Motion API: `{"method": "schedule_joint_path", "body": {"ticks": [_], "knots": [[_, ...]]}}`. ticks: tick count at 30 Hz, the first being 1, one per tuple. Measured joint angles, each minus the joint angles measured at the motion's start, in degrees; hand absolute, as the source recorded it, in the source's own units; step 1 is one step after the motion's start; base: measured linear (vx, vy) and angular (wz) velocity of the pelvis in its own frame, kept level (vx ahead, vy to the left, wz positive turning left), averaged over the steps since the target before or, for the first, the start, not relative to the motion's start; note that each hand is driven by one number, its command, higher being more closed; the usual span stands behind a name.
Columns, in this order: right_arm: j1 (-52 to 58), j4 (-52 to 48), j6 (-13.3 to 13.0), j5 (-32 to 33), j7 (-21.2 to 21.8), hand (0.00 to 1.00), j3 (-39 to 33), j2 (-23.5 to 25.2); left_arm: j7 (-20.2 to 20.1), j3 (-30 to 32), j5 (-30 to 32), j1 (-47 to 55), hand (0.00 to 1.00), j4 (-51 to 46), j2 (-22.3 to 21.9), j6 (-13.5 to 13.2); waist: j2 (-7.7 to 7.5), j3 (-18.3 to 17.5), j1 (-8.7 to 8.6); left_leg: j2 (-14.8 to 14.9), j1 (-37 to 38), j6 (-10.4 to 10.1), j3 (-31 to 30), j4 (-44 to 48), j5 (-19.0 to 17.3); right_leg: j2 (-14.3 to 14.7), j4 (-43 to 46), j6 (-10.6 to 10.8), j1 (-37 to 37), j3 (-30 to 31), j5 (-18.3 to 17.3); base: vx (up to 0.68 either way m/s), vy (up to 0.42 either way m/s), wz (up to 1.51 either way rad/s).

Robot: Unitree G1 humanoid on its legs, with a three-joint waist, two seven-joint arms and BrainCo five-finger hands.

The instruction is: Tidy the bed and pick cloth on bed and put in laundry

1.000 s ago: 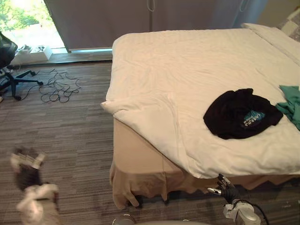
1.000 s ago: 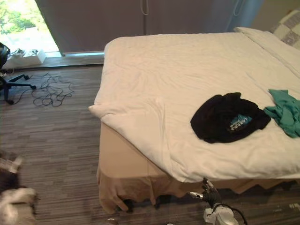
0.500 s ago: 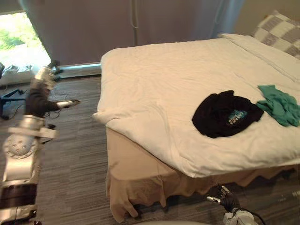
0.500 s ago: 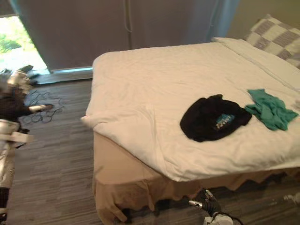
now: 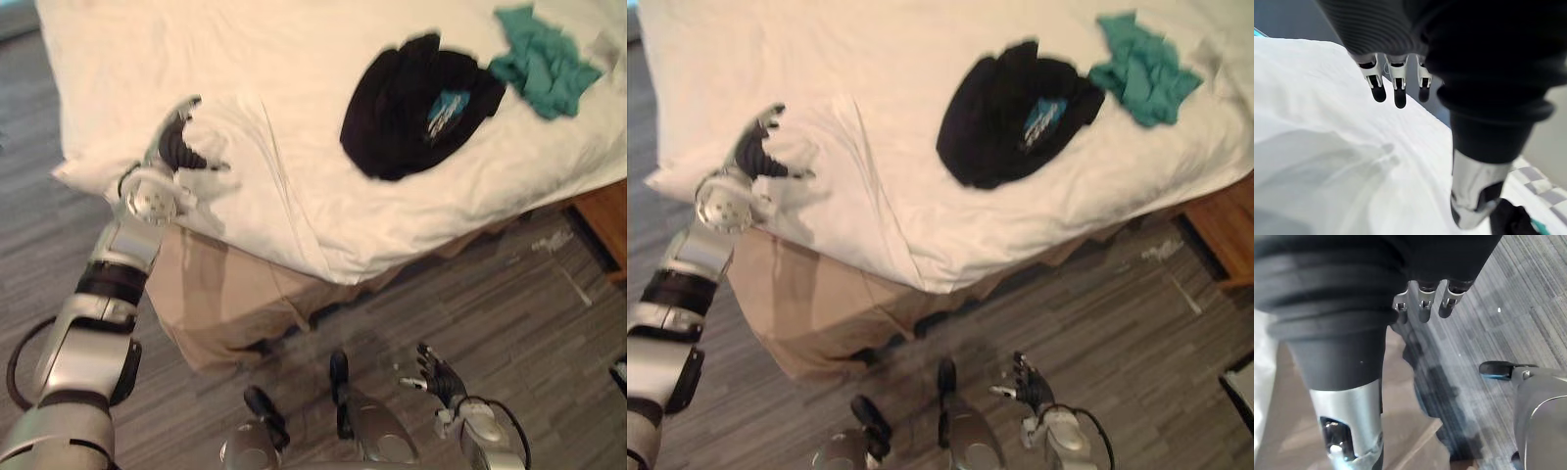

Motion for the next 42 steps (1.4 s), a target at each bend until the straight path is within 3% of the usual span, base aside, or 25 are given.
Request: {"method": "schedule_joint_path", "body": {"ticks": [3,7,11,15,18,20,21,24,26,28,30,33,35,38,41,42], "knots": [[-2.0,-2.4,-0.8,3.2,-0.2,0.0,0.3,-1.5,1.8,-1.9,5.3,-4.6,1.0,1.0,0.1,5.7,-0.63,2.3,-0.61,-0.4,-4.6,0.4,0.0,-0.2,0.8,-0.4,-0.9,0.2,-4.3,0.6,1.3,-0.04,0.014,0.04],[-2.5,-4.3,-1.7,4.8,-0.1,0.0,1.2,-1.9,1.7,-2.0,10.2,-8.9,1.0,1.7,1.7,9.2,-1.19,4.5,-0.93,-0.5,-5.6,0.4,0.1,-0.3,1.3,-0.3,-0.9,0.3,-5.6,0.9,1.4,-0.01,-0.002,-0.03],[-3.1,-4.4,-2.9,7.8,1.1,0.0,1.4,-3.3,-3.2,-2.4,13.9,-9.5,1.0,2.0,4.0,9.3,-1.18,4.5,-1.93,-0.6,-6.2,0.7,0.4,-0.4,1.5,-0.3,-1.0,0.9,-6.5,1.8,2.9,-0.02,-0.004,-0.05],[-2.7,-3.9,-2.8,8.6,0.8,0.0,1.0,-3.4,-4.0,-2.3,12.4,-4.0,1.0,2.7,4.0,8.1,-1.02,4.5,-2.62,-1.8,-2.7,1.1,-0.1,-1.8,1.7,-1.2,-2.9,1.0,-2.1,1.8,3.0,-0.01,-0.002,0.02],[-2.7,-2.0,-0.6,8.8,-0.1,0.0,-1.4,-3.3,-4.4,1.2,8.3,5.3,1.0,1.0,2.7,5.5,-0.14,4.2,-2.56,-1.9,1.5,1.2,-1.3,-2.7,1.8,-1.2,-3.4,1.2,2.6,0.5,2.8,0.01,-0.002,0.09],[-2.1,1.9,1.7,8.6,-0.8,0.0,-5.5,-3.3,-4.6,3.6,6.4,14.5,1.0,-1.6,-0.1,3.4,1.45,2.7,-2.32,-1.8,4.1,1.3,-2.6,-3.2,1.8,-1.2,-3.7,2.0,6.2,-1.1,2.1,0.02,0.015,0.39],[-1.0,5.4,3.2,8.5,-1.5,0.0,-8.8,-3.1,-4.8,6.3,5.0,22.6,0.0,-3.6,-2.4,1.8,2.76,0.5,-1.83,-1.9,5.6,0.9,-3.5,-3.4,1.9,-1.5,-3.7,2.2,8.3,-2.4,1.4,0.06,0.035,0.41],[1.4,10.0,6.0,7.9,-2.6,0.0,-13.3,-2.1,-5.3,11.3,3.0,36.2,0.0,-5.7,-6.0,-0.3,4.47,-2.9,0.1,-2.2,9.0,0.7,-4.7,-3.8,1.8,-1.7,-3.7,2.1,12.2,-4.2,-0.7,0.08,0.022,0.27],[4.4,12.6,7.9,7.4,-3.2,0.0,-15.6,-0.8,-5.0,15.6,1.6,47.7,0.0,-6.2,-9.5,-1.4,5.58,-7.1,1.71,-2.5,11.2,0.2,-5.6,-5.2,1.5,-1.8,-3.1,2.4,14.7,-5.6,-2.8,0.07,0.005,0.36],[6.8,15.3,9.5,7.5,-3.5,0.0,-17.6,2.0,-2.9,20.8,0.3,57.3,0.0,-6.9,-13.5,-4.6,5.51,-10.9,2.72,-2.5,14.3,-0.3,-6.6,-6.8,1.1,-1.8,-2.1,2.7,17.8,-7.8,-5.3,0.09,-0.003,0.43],[7.9,18.4,10.7,7.5,-3.6,0.0,-19.0,4.2,-2.2,24.8,0.2,61.9,0.0,-6.7,-17.7,-5.7,4.72,-14.7,4.02,-2.6,16.3,-0.6,-7.3,-8.0,1.2,-1.8,-1.8,2.9,19.9,-9.2,-6.8,0.1,-0.009,0.29],[7.7,21.2,11.3,7.5,-4.8,0.0,-21.2,5.7,-1.2,31.2,-0.2,67.0,0.0,0.3,-21.1,-5.8,4.0,-17.0,4.01,-2.8,19.0,-0.8,-7.9,-9.3,1.2,-1.8,-1.7,3.0,22.3,-9.9,-7.8,0.09,-0.004,0.14],[6.6,24.0,11.2,8.3,-7.7,0.0,-24.5,5.9,0.0,38.5,-2.3,71.8,0.0,8.4,-22.2,-5.2,3.35,-18.3,4.33,-3.2,19.4,-1.3,-8.0,-10.0,1.5,-1.8,-1.8,3.0,22.4,-10.2,-8.1,0.11,-0.008,0.08],[4.7,26.7,10.8,8.6,-14.5,0.0,-31.0,4.7,1.2,50.2,-7.6,76.0,0.0,13.9,-22.2,-2.4,3.08,-18.5,5.81,-3.6,21.0,-1.4,-8.2,-10.3,1.5,-2.2,-1.9,2.9,23.9,-10.5,-8.4,0.1,0.001,0.09],[0.7,28.5,9.7,8.5,-22.2,0.0,-37.1,0.3,1.6,60.6,-8.0,77.0,0.0,15.7,-22.2,-1.8,3.42,-19.7,6.29,-4.2,20.9,-1.0,-9.3,-10.3,0.8,-2.6,-2.7,3.1,25.2,-11.7,-8.5,0.02,0.01,0.2],[-0.7,27.9,8.9,8.0,-25.0,1.0,-38.6,-0.9,2.2,61.8,-8.2,76.9,0.0,15.7,-22.6,-2.0,3.48,-19.9,6.3,-4.3,20.8,-0.9,-9.5,-10.3,0.7,-2.7,-2.7,3.1,25.3,-12.0,-8.5,0.01,0.004,0.15]]}}
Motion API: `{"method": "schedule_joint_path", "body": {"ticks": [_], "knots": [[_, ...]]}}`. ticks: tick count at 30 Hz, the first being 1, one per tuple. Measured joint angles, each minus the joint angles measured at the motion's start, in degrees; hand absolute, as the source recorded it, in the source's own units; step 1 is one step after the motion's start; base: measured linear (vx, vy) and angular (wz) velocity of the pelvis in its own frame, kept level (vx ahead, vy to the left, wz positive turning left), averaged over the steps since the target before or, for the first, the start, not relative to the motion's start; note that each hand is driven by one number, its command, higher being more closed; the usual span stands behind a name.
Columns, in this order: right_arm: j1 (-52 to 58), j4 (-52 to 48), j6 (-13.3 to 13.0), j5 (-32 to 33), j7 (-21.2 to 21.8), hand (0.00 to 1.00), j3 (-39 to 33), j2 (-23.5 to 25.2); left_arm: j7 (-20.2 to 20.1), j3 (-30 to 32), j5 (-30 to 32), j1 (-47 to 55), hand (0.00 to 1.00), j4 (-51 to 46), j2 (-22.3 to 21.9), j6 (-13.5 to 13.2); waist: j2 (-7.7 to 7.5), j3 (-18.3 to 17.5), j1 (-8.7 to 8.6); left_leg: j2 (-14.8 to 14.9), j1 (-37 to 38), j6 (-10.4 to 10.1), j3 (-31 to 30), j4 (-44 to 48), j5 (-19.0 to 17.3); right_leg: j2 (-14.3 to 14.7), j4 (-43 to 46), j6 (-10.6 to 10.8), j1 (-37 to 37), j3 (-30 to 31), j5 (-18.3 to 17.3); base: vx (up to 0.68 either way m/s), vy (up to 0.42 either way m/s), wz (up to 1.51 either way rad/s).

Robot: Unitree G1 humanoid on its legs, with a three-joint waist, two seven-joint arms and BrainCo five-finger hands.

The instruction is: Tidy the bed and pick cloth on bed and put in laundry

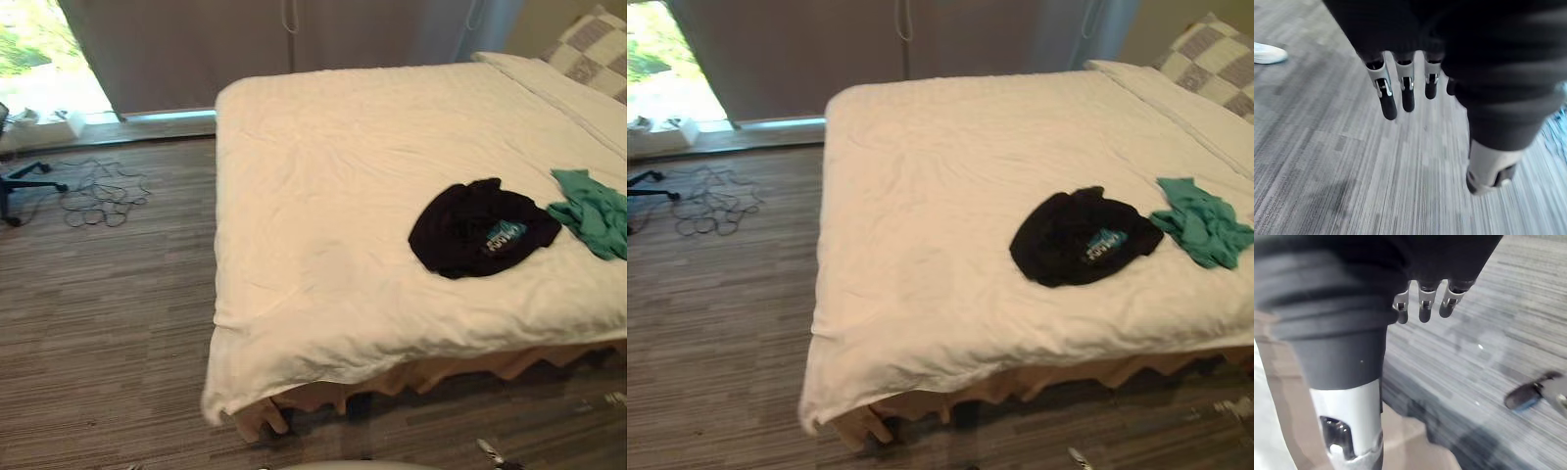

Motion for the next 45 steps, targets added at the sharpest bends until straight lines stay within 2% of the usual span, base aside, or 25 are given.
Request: {"method": "schedule_joint_path", "body": {"ticks": [1,2,4,6,7,8,10,11,15,19,22,25,26,28,29,30,31,32,35,36,37,38,39,41,45], "knots": [[-0.9,-0.7,-0.4,-0.7,-1.7,1.0,-0.6,-0.4,0.1,0.3,-0.2,0.0,0.0,0.0,-0.2,-0.1,0.03,0.0,0.0,0.0,0.0,0.1,0.0,0.0,0.0,0.0,0.0,0.0,0.0,0.0,0.0,-0.01,-0.009,0.05],[-2.3,-3.7,-1.8,-1.3,-5.1,1.0,-1.6,-1.1,0.0,0.4,-1.2,-0.2,0.0,-0.1,-0.9,-0.2,0.05,-0.1,-0.01,-0.1,0.0,0.1,0.0,0.0,-0.1,-0.1,0.0,0.0,0.1,0.0,0.0,0.0,0.0,0.0],[-2.5,-17.2,-4.0,-3.8,-11.8,1.0,-1.5,-1.3,0.0,-2.4,-4.8,0.0,0.0,-1.8,-3.8,-1.1,0.03,-0.4,-0.01,-0.2,0.1,0.1,-0.1,-0.1,-0.1,-0.3,0.0,0.1,0.1,-0.1,-0.1,0.0,0.0,0.0],[-2.5,-31.0,-4.8,-6.8,-15.0,1.0,0.4,-1.8,0.1,-6.6,-6.5,0.3,0.0,-3.2,-6.2,-1.9,-0.1,-1.0,-0.23,-0.2,0.0,0.1,0.0,-0.1,-0.1,-0.3,0.0,0.1,0.0,0.0,-0.1,0.0,0.0,0.0],[-2.5,-34.6,-4.8,-7.6,-15.3,1.0,1.7,-2.1,0.0,-7.8,-6.7,0.5,0.0,-3.6,-6.7,-2.3,-0.26,-1.1,-0.3,-0.1,0.0,0.1,0.1,-0.1,-0.1,-0.3,-0.1,0.1,0.0,0.0,-0.1,0.0,-0.025,-0.04],[-2.6,-39.1,-4.9,-8.4,-15.4,1.0,3.3,-2.5,0.0,-9.3,-6.8,0.6,0.0,-3.8,-7.4,-2.6,-0.51,-1.3,-0.39,-0.1,0.0,0.1,0.2,-0.1,-0.1,-0.2,-0.1,0.1,-0.1,0.2,-0.1,-0.01,-0.042,-0.08],[-3.7,-52.1,-4.7,-12.2,-12.5,1.0,10.2,-2.6,0.1,-14.3,-7.7,0.7,0.0,-4.0,-10.0,-4.2,-1.07,-1.7,-0.73,0.1,0.1,0.0,0.7,0.0,-0.1,0.1,-0.2,0.1,-0.4,1.1,-0.1,-0.02,-0.056,-0.13],[-3.8,-53.8,-4.7,-12.7,-11.6,1.0,11.8,-2.5,0.1,-15.0,-7.7,0.7,0.0,-4.0,-10.6,-4.4,-1.23,-1.7,-0.77,0.2,0.1,0.0,0.9,0.0,-0.1,0.2,-0.2,0.1,-0.5,1.3,-0.1,-0.03,-0.054,-0.19],[-6.5,-61.4,-4.7,-17.9,-2.0,1.0,25.2,-2.5,0.2,-19.4,-7.8,1.3,0.0,-3.9,-13.4,-5.1,-2.05,-2.1,-0.93,0.2,0.1,0.0,1.5,0.0,-0.1,0.4,-0.2,-0.1,-1.4,2.3,0.1,0.01,-0.034,-0.12],[-13.8,-61.5,-4.2,-15.4,8.8,1.0,36.4,-3.3,0.3,-21.1,-9.0,0.7,0.0,-3.8,-13.8,-6.5,-1.99,-2.1,-0.96,0.1,0.0,0.0,1.4,0.0,-0.1,0.5,-0.6,-0.6,-1.5,2.6,0.6,-0.02,-0.032,-0.02],[-21.9,-60.9,-2.2,-7.3,19.0,1.0,45.8,-4.0,0.1,-21.9,-10.2,-0.6,0.0,-1.9,-13.8,-6.8,-2.06,-1.9,-0.33,0.1,-0.2,0.1,1.0,0.1,-0.1,0.6,-1.7,-0.8,-1.0,2.6,1.2,-0.03,-0.041,0.02],[-26.4,-58.8,-0.5,-1.0,25.9,1.0,52.6,-3.1,0.0,-23.6,-12.4,-2.0,0.0,-0.4,-13.8,-6.7,-2.45,-0.7,0.04,0.2,-0.4,0.1,-0.5,0.5,0.0,0.6,-2.0,-0.8,-0.2,1.6,1.2,-0.04,-0.038,0.22],[-28.3,-55.6,0.5,2.1,28.6,1.0,55.6,-1.3,0.0,-23.7,-13.1,-2.4,0.0,-0.3,-13.6,-6.7,-2.56,-0.5,0.67,0.3,-1.3,0.1,-1.0,0.9,0.0,0.6,-2.1,-0.8,-0.6,1.3,1.2,-0.06,-0.042,0.18],[-32.2,-48.5,2.9,6.4,30.6,1.0,60.5,2.2,0.0,-25.5,-13.8,-5.0,0.0,0.6,-12.7,-6.9,-2.76,1.6,1.19,0.4,-3.4,0.4,-2.3,1.4,0.4,0.6,-2.0,-1.2,-2.0,0.2,1.5,-0.08,-0.051,0.25],[-33.0,-47.2,3.2,6.7,30.8,1.0,61.1,2.8,0.0,-26.0,-14.0,-5.6,0.0,0.6,-12.5,-7.1,-2.67,2.3,1.27,0.4,-4.3,0.4,-2.6,1.5,0.6,0.6,-1.9,-1.3,-2.5,0.0,1.7,-0.1,-0.046,0.3],[-36.5,-42.7,4.0,7.5,31.5,1.0,62.4,4.7,0.0,-28.2,-14.5,-8.3,0.0,0.4,-12.2,-7.4,-3.02,4.9,1.68,0.4,-6.9,0.9,-3.4,2.4,1.1,0.6,-1.4,-1.7,-4.8,-0.5,2.2,-0.19,-0.045,0.23],[-40.0,-38.6,4.6,8.5,32.1,1.0,62.8,6.1,0.0,-29.8,-14.7,-10.7,0.0,-0.1,-12.0,-7.5,-2.43,8.3,2.37,0.3,-9.2,1.1,-3.8,2.9,1.7,0.5,-0.7,-1.9,-7.0,-0.5,2.6,-0.17,-0.03,0.23],[-41.9,-36.4,4.6,8.5,32.3,1.0,62.8,6.6,0.0,-30.6,-15.1,-12.0,0.0,-0.5,-12.1,-7.4,-2.81,9.7,2.51,0.3,-10.3,1.5,-4.1,3.1,2.1,0.4,-0.4,-2.1,-8.0,-0.7,2.9,-0.18,-0.025,0.14],[-48.7,-26.9,4.3,8.3,32.8,1.0,62.8,6.7,0.1,-33.4,-16.9,-16.3,0.0,-3.9,-12.2,-7.5,-0.65,17.7,2.89,-0.1,-14.3,2.6,-4.8,3.1,3.8,0.1,0.0,-2.5,-12.0,-1.0,4.6,-0.13,-0.003,0.12],[-50.8,-23.6,3.6,8.3,33.0,1.0,62.6,6.3,0.3,-34.3,-17.6,-17.3,0.0,-5.8,-12.1,-7.8,0.48,20.9,3.04,-0.3,-16.1,3.0,-4.9,3.1,4.3,-0.1,0.0,-2.7,-13.6,-1.1,5.3,-0.09,0.019,0.05],[-51.5,-22.1,3.1,8.3,33.3,1.0,62.1,6.0,0.3,-34.6,-18.0,-17.7,0.0,-6.7,-12.1,-8.0,0.99,22.3,3.09,-0.4,-16.8,3.2,-5.0,3.1,4.6,-0.1,0.0,-2.8,-14.3,-1.1,5.6,-0.08,0.026,0.05],[-52.7,-20.8,1.3,8.6,34.5,1.0,61.0,5.0,0.7,-35.5,-18.9,-18.3,0.0,-8.0,-12.0,-8.1,1.77,24.4,3.07,-0.5,-17.9,3.5,-5.3,3.1,4.9,-0.2,0.0,-2.9,-15.3,-1.2,6.0,-0.05,0.022,0.07],[-54.0,-20.8,-0.7,9.0,36.1,1.0,59.9,4.8,1.3,-37.0,-19.2,-18.6,0.0,-8.8,-11.8,-8.2,2.33,25.0,3.06,-0.6,-19.7,3.6,-5.6,3.2,5.2,-0.4,0.0,-2.8,-16.9,-1.3,6.3,-0.04,0.019,0.07],[-56.0,-19.4,-3.0,9.6,37.9,1.0,58.3,4.7,1.3,-39.6,-20.2,-19.7,0.0,-8.9,-11.6,-8.3,3.24,25.3,3.1,-0.8,-22.2,4.1,-6.6,3.2,5.9,-0.6,0.1,-2.6,-19.4,-1.5,6.6,-0.02,0.018,0.1],[-58.7,-17.7,-4.3,12.2,41.2,1.0,55.2,4.6,1.2,-43.1,-21.4,-21.7,0.0,-9.6,-11.8,-8.3,4.92,25.9,3.21,-1.2,-26.8,4.0,-8.6,3.1,7.6,-1.3,0.4,-1.7,-24.2,-1.3,7.2,-0.04,0.025,0.03]]}}
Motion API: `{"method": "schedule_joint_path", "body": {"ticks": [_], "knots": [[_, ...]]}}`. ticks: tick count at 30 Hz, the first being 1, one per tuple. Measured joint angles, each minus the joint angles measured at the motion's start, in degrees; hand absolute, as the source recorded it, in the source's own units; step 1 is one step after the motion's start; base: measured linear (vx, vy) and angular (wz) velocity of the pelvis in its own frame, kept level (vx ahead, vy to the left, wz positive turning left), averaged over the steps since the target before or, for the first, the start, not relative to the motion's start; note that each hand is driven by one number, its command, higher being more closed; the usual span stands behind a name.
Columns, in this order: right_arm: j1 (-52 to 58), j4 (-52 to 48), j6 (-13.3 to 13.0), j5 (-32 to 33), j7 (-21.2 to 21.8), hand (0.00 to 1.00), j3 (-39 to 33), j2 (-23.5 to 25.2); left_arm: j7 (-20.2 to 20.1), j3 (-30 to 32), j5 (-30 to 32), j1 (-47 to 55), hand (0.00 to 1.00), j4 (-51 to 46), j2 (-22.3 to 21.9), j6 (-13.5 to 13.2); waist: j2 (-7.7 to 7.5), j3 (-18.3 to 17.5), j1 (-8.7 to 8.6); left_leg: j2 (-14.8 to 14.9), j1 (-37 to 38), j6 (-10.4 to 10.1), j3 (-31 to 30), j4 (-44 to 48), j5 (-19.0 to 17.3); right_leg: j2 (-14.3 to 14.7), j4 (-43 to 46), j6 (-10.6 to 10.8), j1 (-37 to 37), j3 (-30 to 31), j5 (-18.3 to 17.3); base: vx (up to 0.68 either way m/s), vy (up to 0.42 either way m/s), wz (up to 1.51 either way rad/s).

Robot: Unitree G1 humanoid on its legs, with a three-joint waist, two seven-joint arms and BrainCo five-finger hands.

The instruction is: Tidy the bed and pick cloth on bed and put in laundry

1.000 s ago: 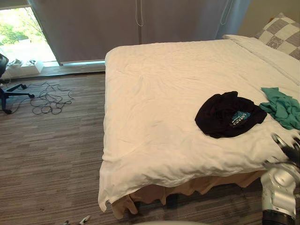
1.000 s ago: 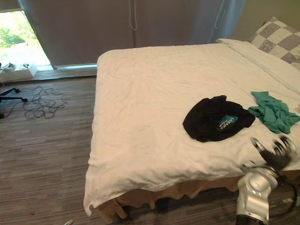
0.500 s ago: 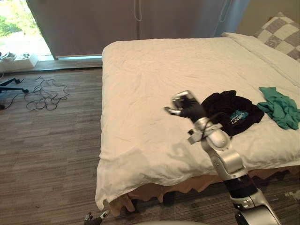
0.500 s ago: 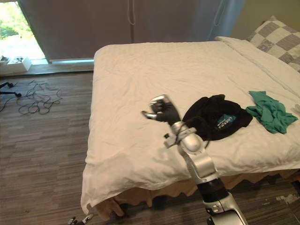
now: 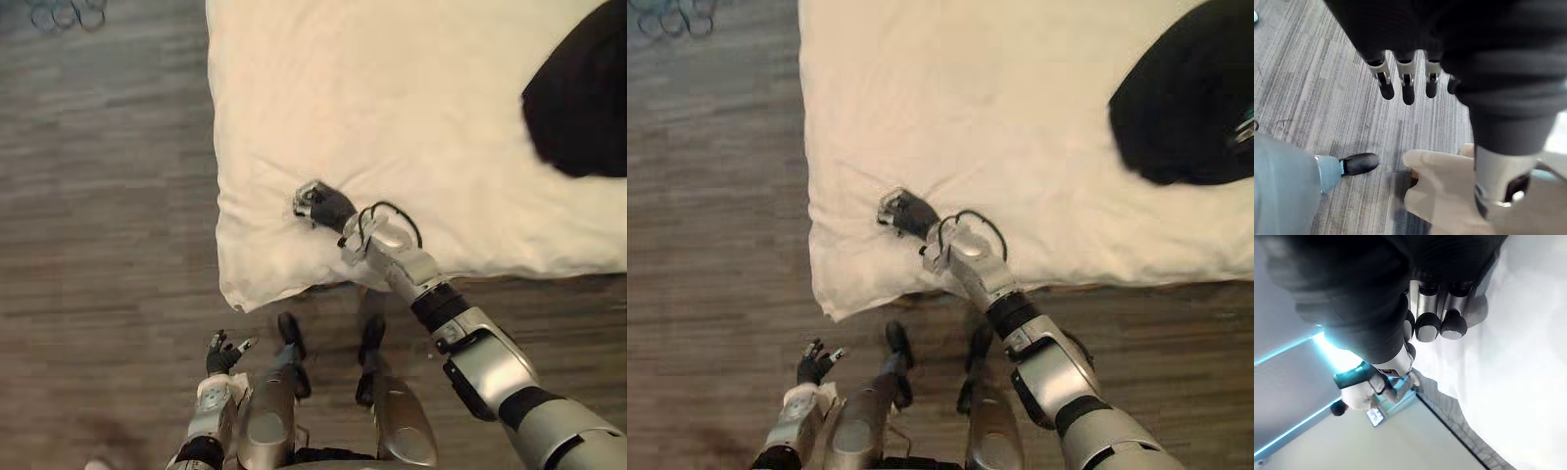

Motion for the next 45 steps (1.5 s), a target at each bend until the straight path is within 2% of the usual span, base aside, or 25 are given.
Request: {"method": "schedule_joint_path", "body": {"ticks": [2,4,5,7,9,10,11,14,15,17,19,20,22,24,29,32,35,36,37,38,39,42,45], "knots": [[-0.8,1.1,0.0,2.8,2.4,1.0,-1.6,0.0,0.0,0.0,-0.5,-0.1,0.0,-0.2,-0.7,-0.6,1.0,0.1,0.0,0.1,-1.1,-0.1,-0.3,0.0,0.2,-0.1,0.4,0.2,-1.4,0.0,-0.2,-0.05,0.024,-0.03],[-0.7,4.4,0.3,5.1,8.6,1.0,-4.8,0.3,-0.2,0.1,-1.1,0.5,0.0,0.2,-1.1,-2.1,1.8,-0.2,0.09,0.2,-1.2,-0.3,-0.3,-0.1,0.3,-0.2,0.8,0.5,-1.8,-0.1,-0.7,-0.05,0.02,-0.04],[-0.5,4.9,0.6,5.3,10.5,1.0,-5.3,0.3,-0.2,0.2,-1.1,0.7,0.0,0.2,-1.1,-2.7,1.83,-0.2,0.08,0.2,-1.1,-0.4,-0.3,-0.1,0.4,-0.2,0.9,0.5,-1.8,-0.1,-0.7,0.0,0.0,0.0],[3.4,6.1,1.7,5.3,20.4,1.0,-8.5,0.5,-2.6,1.5,-1.2,1.1,0.0,1.0,-1.4,-4.9,1.74,-0.2,-0.16,0.6,0.6,-0.6,-0.3,-0.1,0.4,-0.2,1.3,0.7,0.1,-0.4,-0.8,0.0,0.001,0.09],[9.0,6.1,2.3,5.3,24.6,1.0,-9.9,1.4,-3.8,3.0,-1.5,1.5,0.0,1.3,-1.7,-5.3,1.26,-0.4,-0.66,0.7,2.7,-1.2,-0.7,-0.1,-0.1,-0.1,1.1,0.9,2.5,-0.7,-0.9,0.06,0.001,0.08],[15.1,6.1,2.7,5.3,27.4,1.0,-10.5,2.7,-4.6,4.2,-1.5,2.2,0.0,1.2,-1.7,-5.6,0.4,-0.8,-0.78,0.8,4.6,-1.9,-0.6,-0.1,-0.6,0.1,0.8,1.0,4.4,-0.7,-1.1,0.13,-0.011,-0.08],[24.9,6.3,4.2,5.2,29.5,1.0,-10.7,4.1,-5.2,5.8,-1.5,3.6,0.0,1.2,-1.7,-5.7,-1.2,-2.1,-1.0,1.1,6.6,-2.3,0.2,-0.1,-1.5,0.5,0.0,0.9,6.7,-0.6,-1.2,0.13,-0.015,-0.17],[39.1,8.8,5.3,3.8,31.0,1.0,-10.1,4.2,-5.3,7.0,-0.8,5.8,0.0,1.5,-1.9,-5.8,-3.54,-5.4,-1.01,1.6,7.9,-2.5,1.5,-0.1,-2.5,1.0,-1.4,0.9,8.0,-0.1,-1.3,0.15,-0.024,-0.25],[47.8,9.2,5.1,2.2,32.2,1.0,-9.4,3.1,-5.4,7.1,0.4,6.6,0.0,2.8,-1.9,-5.8,-4.91,-6.6,-1.19,1.8,9.5,-2.8,2.4,-0.1,-3.0,1.4,-2.0,0.9,9.4,0.4,-1.3,0.17,-0.03,-0.24],[54.0,7.9,4.1,0.6,33.6,1.0,-8.2,1.2,-5.4,7.1,2.1,7.8,0.0,4.4,-1.8,-5.8,-6.47,-8.3,-2.87,2.1,11.9,-3.1,3.6,-0.4,-3.4,1.8,-2.5,0.8,11.4,1.2,-1.4,0.16,-0.04,-0.37],[58.2,2.9,2.3,0.7,34.0,1.0,-7.4,-0.5,-5.5,7.0,4.1,9.0,0.0,5.9,-1.8,-5.8,-7.75,-11.5,-3.46,2.5,14.5,-3.4,5.2,-1.3,-3.6,2.5,-2.6,0.8,12.5,2.3,-1.6,0.1,-0.042,-0.53],[60.4,-5.9,0.0,1.0,34.0,1.0,-7.6,-1.9,-5.5,6.9,5.9,9.8,0.0,7.0,-1.7,-5.7,-8.47,-14.9,-3.94,2.8,16.8,-3.7,6.4,-2.2,-3.8,3.0,-2.6,0.8,13.8,3.4,-2.2,0.08,-0.048,-0.36],[60.5,-11.0,-0.6,1.6,33.4,1.0,-8.1,-2.2,-5.4,6.7,6.6,10.6,0.0,7.2,-1.6,-5.6,-8.65,-17.3,-4.53,2.8,17.5,-3.8,6.8,-2.6,-3.8,3.2,-2.6,0.9,14.2,3.4,-2.6,0.03,-0.031,-0.16],[57.9,-19.9,-1.2,4.4,30.3,1.0,-9.5,-2.0,-5.5,6.3,8.0,12.5,0.0,7.9,-1.4,-5.2,-8.72,-21.8,-5.08,2.8,18.2,-4.0,7.1,-3.1,-3.6,3.5,-2.7,1.0,14.6,3.6,-2.9,0.02,-0.035,-0.05],[50.3,-30.5,0.6,11.5,26.0,1.0,-10.5,-1.5,-5.4,4.5,9.2,13.9,0.0,8.1,-0.6,-2.5,-8.1,-23.7,-4.82,2.9,20.8,-4.2,7.7,-3.2,-3.8,3.5,-3.4,1.0,17.2,4.2,-2.7,-0.02,-0.006,-0.05],[43.5,-31.7,2.2,16.5,19.2,1.0,-10.7,1.7,-5.2,4.6,9.2,14.2,0.0,8.0,-0.2,0.4,-7.37,-23.9,-4.6,2.9,20.8,-4.2,8.2,-3.2,-3.7,3.4,-3.4,0.7,16.8,4.7,-1.9,-0.04,-0.008,-0.09],[36.5,-27.7,2.2,17.8,11.3,1.0,-12.2,1.9,-5.5,4.6,9.1,13.3,0.0,7.9,-0.1,1.9,-6.12,-22.5,-3.76,2.8,19.1,-3.9,7.6,-3.2,-3.3,3.3,-3.4,0.4,15.3,4.6,-1.2,-0.06,-0.013,0.04],[32.6,-24.8,2.1,19.0,8.4,1.0,-14.4,1.7,-5.7,4.5,8.9,11.9,0.0,7.8,0.2,2.0,-5.72,-21.0,-3.53,2.7,17.2,-3.3,7.0,-3.1,-2.8,3.1,-3.4,0.1,13.7,4.4,-0.6,-0.07,-0.018,0.16],[31.5,-24.1,2.1,19.1,7.5,1.0,-15.2,1.6,-5.8,4.5,8.7,11.4,0.0,7.7,0.2,2.0,-5.54,-20.5,-3.48,2.7,16.5,-3.2,6.9,-3.1,-2.6,3.1,-3.4,0.1,13.0,4.3,-0.4,-0.12,-0.018,0.24],[26.9,-21.2,1.8,19.6,4.5,1.0,-18.2,0.5,-6.0,4.5,7.1,9.5,0.0,6.3,0.3,1.9,-5.23,-17.9,-2.92,2.6,13.5,-3.1,6.5,-3.1,-1.9,2.9,-3.4,-0.2,10.5,3.9,0.0,-0.11,-0.008,0.21],[23.7,-18.5,1.5,19.8,2.8,1.0,-20.0,-0.8,-6.1,4.5,6.1,8.1,0.0,5.6,0.2,1.8,-4.11,-15.3,-2.5,2.5,11.8,-3.0,5.8,-3.1,-1.2,2.8,-3.4,0.1,8.9,3.7,0.3,-0.13,-0.006,0.21],[18.8,-11.0,1.1,20.0,-0.7,1.0,-23.3,-4.1,-6.1,4.5,4.5,6.4,0.0,4.0,-0.1,0.8,-0.93,-9.8,-1.8,2.3,8.5,-2.4,5.5,-3.1,0.5,2.6,-3.3,0.1,5.7,3.3,1.3,-0.06,0.003,0.08],[17.6,-6.0,-0.5,21.1,-2.6,1.0,-26.3,-6.3,-5.5,4.3,3.1,5.5,0.0,2.2,-1.0,-0.9,0.74,-6.2,-1.78,2.5,5.2,-2.2,5.7,-3.1,1.6,2.7,-1.9,-0.4,1.4,3.2,2.3,0.02,-0.001,-0.04]]}}
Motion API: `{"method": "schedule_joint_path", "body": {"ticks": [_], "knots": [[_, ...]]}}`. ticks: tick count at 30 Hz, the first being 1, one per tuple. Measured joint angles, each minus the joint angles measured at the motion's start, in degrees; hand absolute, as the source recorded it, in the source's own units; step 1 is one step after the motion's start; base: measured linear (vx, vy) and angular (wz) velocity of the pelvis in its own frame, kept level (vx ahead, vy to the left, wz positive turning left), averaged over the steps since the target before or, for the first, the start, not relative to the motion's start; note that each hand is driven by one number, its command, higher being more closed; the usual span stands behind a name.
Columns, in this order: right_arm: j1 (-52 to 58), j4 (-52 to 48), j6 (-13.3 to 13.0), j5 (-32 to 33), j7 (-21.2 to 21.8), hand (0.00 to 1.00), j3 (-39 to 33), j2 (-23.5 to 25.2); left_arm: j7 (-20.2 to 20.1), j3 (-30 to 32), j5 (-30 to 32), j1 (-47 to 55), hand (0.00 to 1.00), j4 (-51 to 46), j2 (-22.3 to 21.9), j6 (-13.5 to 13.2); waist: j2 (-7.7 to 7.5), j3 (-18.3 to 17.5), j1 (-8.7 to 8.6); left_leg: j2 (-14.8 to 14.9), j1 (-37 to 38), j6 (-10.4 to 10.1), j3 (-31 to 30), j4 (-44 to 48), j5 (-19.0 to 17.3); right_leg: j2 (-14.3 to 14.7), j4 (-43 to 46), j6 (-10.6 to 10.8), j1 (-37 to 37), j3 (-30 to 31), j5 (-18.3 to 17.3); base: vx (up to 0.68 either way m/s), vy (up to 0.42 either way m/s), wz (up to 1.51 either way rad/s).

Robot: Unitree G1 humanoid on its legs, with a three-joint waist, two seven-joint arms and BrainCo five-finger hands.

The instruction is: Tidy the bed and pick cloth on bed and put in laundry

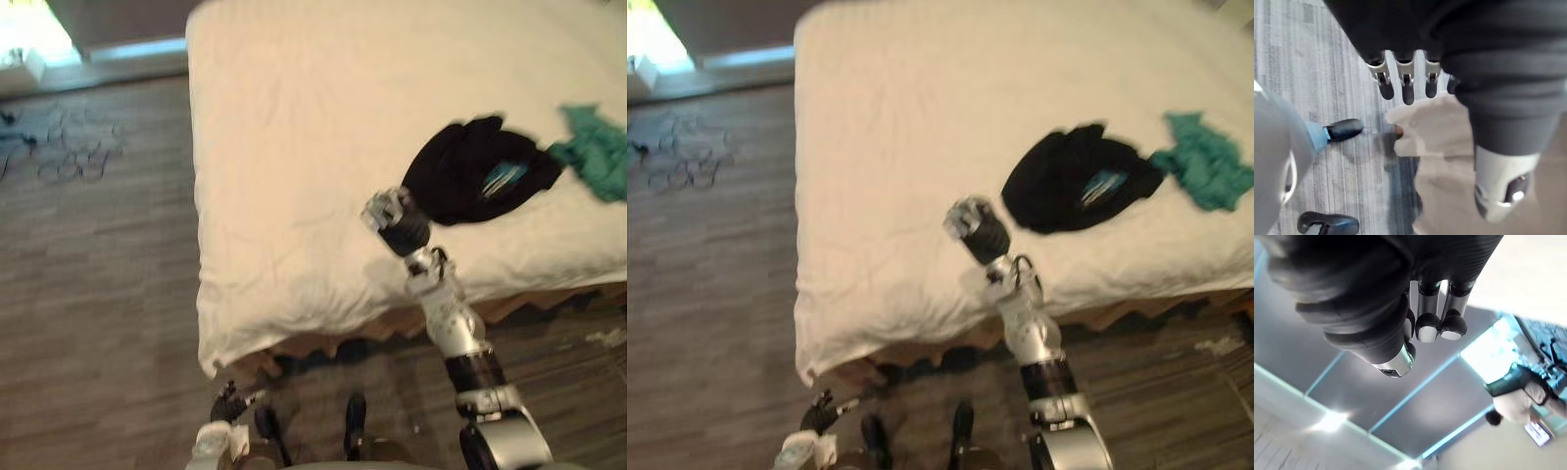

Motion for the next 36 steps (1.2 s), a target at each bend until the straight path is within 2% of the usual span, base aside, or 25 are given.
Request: {"method": "schedule_joint_path", "body": {"ticks": [4,6,8,11,12,14,15,17,18,19,20,21,22,23,24,25,26,28,30,31,32,33,35,36], "knots": [[-1.0,1.0,-1.6,1.1,-0.4,1.0,-1.6,-0.8,0.1,-1.9,-0.9,-2.6,0.0,-0.2,-0.4,-1.1,0.14,1.5,-0.76,0.1,-0.7,0.0,0.1,0.0,0.1,0.0,0.4,-0.2,-1.1,0.6,-0.1,0.06,0.016,-0.06],[-0.7,1.3,-1.9,2.5,-1.3,1.0,-2.7,-0.4,-0.2,-2.5,-0.8,-2.9,0.0,-1.0,-0.6,-2.6,0.12,1.6,-0.81,-0.1,-0.6,0.0,0.2,0.0,0.1,0.0,0.6,-0.2,-1.4,1.2,-0.2,0.08,0.03,-0.09],[1.3,1.4,-2.9,3.4,-1.3,1.0,-7.0,2.4,-0.2,-2.4,-0.7,-3.0,0.0,-1.0,-0.6,-4.7,0.02,1.6,-1.01,-0.2,0.2,-0.1,0.8,0.0,0.0,0.0,0.8,0.3,-0.8,1.6,-0.7,0.07,0.03,-0.06],[8.6,1.6,-6.1,4.5,-1.3,1.0,-13.7,8.4,-0.3,-2.1,-0.2,-1.7,0.0,-0.9,-0.6,-6.3,-1.08,1.8,-1.18,-0.1,4.6,-0.8,2.1,0.5,-1.8,0.4,0.8,1.2,3.1,3.1,-2.7,0.06,0.027,-0.19],[12.9,3.3,-7.0,4.4,-2.8,0.0,-16.9,11.1,-0.4,-1.5,0.8,-1.2,0.0,-0.9,-0.5,-7.2,-2.43,1.6,-1.36,0.3,5.6,-0.9,3.3,2.1,-3.4,0.6,0.9,1.5,3.9,4.1,-3.5,0.07,0.016,-0.39],[18.6,8.4,-7.0,4.3,-5.4,0.0,-20.5,13.1,-0.4,-0.5,1.7,-1.0,0.0,-0.9,-0.4,-7.1,-3.82,1.0,-1.66,0.9,5.6,-1.1,4.7,4.2,-5.6,0.9,0.6,1.6,4.5,5.3,-3.4,0.08,-0.017,-0.46],[25.5,12.8,-7.0,4.3,-7.3,0.0,-23.2,14.1,-0.4,0.2,1.7,-1.1,0.0,-0.9,-0.8,-7.1,-4.38,0.7,-1.98,1.5,5.7,-1.3,5.9,6.5,-7.4,1.2,0.5,1.5,4.5,7.1,-3.3,0.1,-0.019,-0.68],[33.6,16.1,-7.0,3.4,-9.2,0.0,-24.3,14.7,-0.4,2.4,1.8,-0.6,0.0,-0.8,-1.1,-6.8,-5.01,0.5,-3.28,2.7,5.7,-1.0,5.1,13.0,-10.9,2.0,0.7,0.9,4.8,11.4,-2.3,0.12,-0.022,-1.1],[36.3,17.0,-6.9,1.9,-9.9,0.0,-24.4,14.6,-0.4,3.7,2.0,-0.1,0.0,-0.6,-1.2,-6.6,-5.61,0.3,-3.76,3.8,5.7,0.2,2.6,17.4,-13.0,2.7,1.6,0.6,5.0,14.2,-2.3,0.15,-0.062,-1.7],[39.8,17.1,-7.0,-0.2,-10.2,0.0,-24.3,14.3,0.0,5.6,1.9,0.4,0.0,0.4,-1.5,-6.6,-6.16,0.2,-3.92,5.2,5.3,2.6,-1.9,24.8,-16.4,3.9,2.9,0.5,6.0,18.5,-2.6,0.11,-0.047,-1.71],[40.9,17.3,-6.9,-1.1,-10.0,0.0,-24.1,14.1,0.6,6.5,1.8,0.8,0.0,0.7,-1.7,-6.6,-6.26,0.0,-3.7,5.6,5.3,3.7,-4.6,27.7,-17.9,4.3,3.2,0.7,6.6,20.4,-2.9,0.08,0.037,-2.32],[43.0,18.8,-6.9,-3.9,-8.6,0.0,-23.9,12.3,1.9,8.6,1.4,3.3,0.0,3.4,-2.5,-6.5,-6.14,-2.0,-3.25,5.8,5.7,3.9,-11.5,32.7,-20.6,6.1,3.2,1.1,7.5,25.2,-3.5,0.07,0.116,-2.23],[45.3,19.3,-6.9,-5.5,-6.7,0.0,-23.9,11.7,1.9,8.8,1.6,5.8,0.0,4.7,-2.9,-7.1,-5.86,-4.6,-3.37,5.8,6.4,3.3,-14.6,34.6,-22.1,7.2,2.9,0.4,7.7,28.4,-3.1,0.08,0.125,-1.94],[45.9,19.4,-6.9,-6.0,-6.1,0.0,-23.8,11.8,1.9,8.5,1.6,6.1,0.0,5.0,-2.9,-7.1,-5.85,-5.2,-3.36,5.8,6.9,3.0,-14.6,34.3,-22.3,7.5,2.9,0.4,7.7,29.1,-2.7,0.07,0.09,-1.03],[46.8,19.6,-6.9,-6.9,-5.2,0.0,-23.7,12.0,1.9,8.2,1.6,6.6,0.0,5.4,-2.8,-7.0,-5.74,-6.2,-3.37,5.8,8.0,2.3,-13.9,33.2,-22.8,7.8,2.9,0.6,7.8,30.3,-2.2,0.04,0.097,-0.74],[48.0,20.7,-6.9,-7.4,-3.0,0.0,-21.9,12.7,1.8,8.2,1.7,7.9,0.0,6.1,-2.6,-7.0,-5.94,-8.1,-3.62,5.3,12.1,1.0,-10.8,28.8,-23.8,8.7,2.9,0.8,7.9,32.0,-1.7,0.0,0.1,-0.78],[48.3,21.7,-6.8,-8.7,-1.5,0.0,-20.2,14.7,1.5,8.1,2.7,8.1,0.0,6.2,-2.4,-7.0,-6.86,-8.8,-4.03,5.0,13.9,0.4,-8.6,26.4,-24.1,9.2,2.9,1.2,7.7,32.0,-0.8,-0.03,0.094,-0.65],[48.7,21.9,-6.9,-9.4,0.4,0.0,-16.9,17.6,1.1,8.0,4.2,8.2,0.0,6.3,-1.7,-6.8,-7.99,-9.5,-3.3,4.6,15.7,-0.8,-6.0,24.9,-24.9,9.4,2.9,1.5,7.3,31.0,0.5,-0.08,0.047,-0.55],[49.3,21.9,-7.6,-11.7,2.2,0.0,-13.8,19.8,0.7,7.1,4.6,8.3,0.0,6.6,-1.4,-5.7,-7.99,-10.0,-3.48,4.5,18.1,-1.4,-2.9,22.9,-25.8,8.7,2.7,1.9,7.4,29.1,0.2,-0.17,0.04,-0.51],[49.5,21.9,-7.6,-12.2,2.4,0.0,-13.5,20.3,0.6,7.1,4.5,8.3,0.0,6.6,-1.6,-5.4,-7.69,-10.1,-3.63,4.5,18.6,-1.5,-1.5,21.8,-26.0,7.8,3.1,1.2,7.4,25.4,-1.2,-0.24,0.034,-0.26],[49.9,21.7,-8.1,-13.4,2.3,0.0,-13.7,19.9,0.4,7.0,4.3,8.2,0.0,6.6,-2.3,-5.0,-6.49,-10.7,-3.85,4.6,19.7,-1.8,0.5,18.9,-26.2,6.1,6.2,-1.5,6.0,15.9,-3.5,-0.13,0.041,-0.09],[50.4,21.8,-8.3,-13.6,2.0,0.0,-13.7,19.9,0.2,7.1,4.3,8.3,0.0,6.6,-2.4,-4.8,-6.45,-11.2,-3.76,4.4,20.6,-2.7,1.3,18.0,-25.9,4.8,9.6,-2.7,5.6,11.4,-4.4,-0.07,0.03,-0.25],[50.8,22.8,-9.0,-13.5,1.4,0.0,-12.8,19.9,-0.3,7.6,4.2,9.0,0.0,6.6,-2.4,-4.3,-6.81,-12.0,-3.36,4.4,22.9,-2.8,3.0,17.9,-25.9,4.3,9.2,-2.4,7.1,7.7,-4.4,-0.01,-0.021,-0.43],[50.8,23.3,-9.6,-13.1,1.2,0.0,-12.4,19.7,-0.9,9.4,4.5,9.8,0.0,6.7,-3.4,-4.2,-6.14,-13.2,-3.43,4.6,23.8,-3.0,4.4,17.1,-25.6,4.2,8.7,-3.7,7.5,4.2,-6.1,-0.03,-0.037,-0.71]]}}
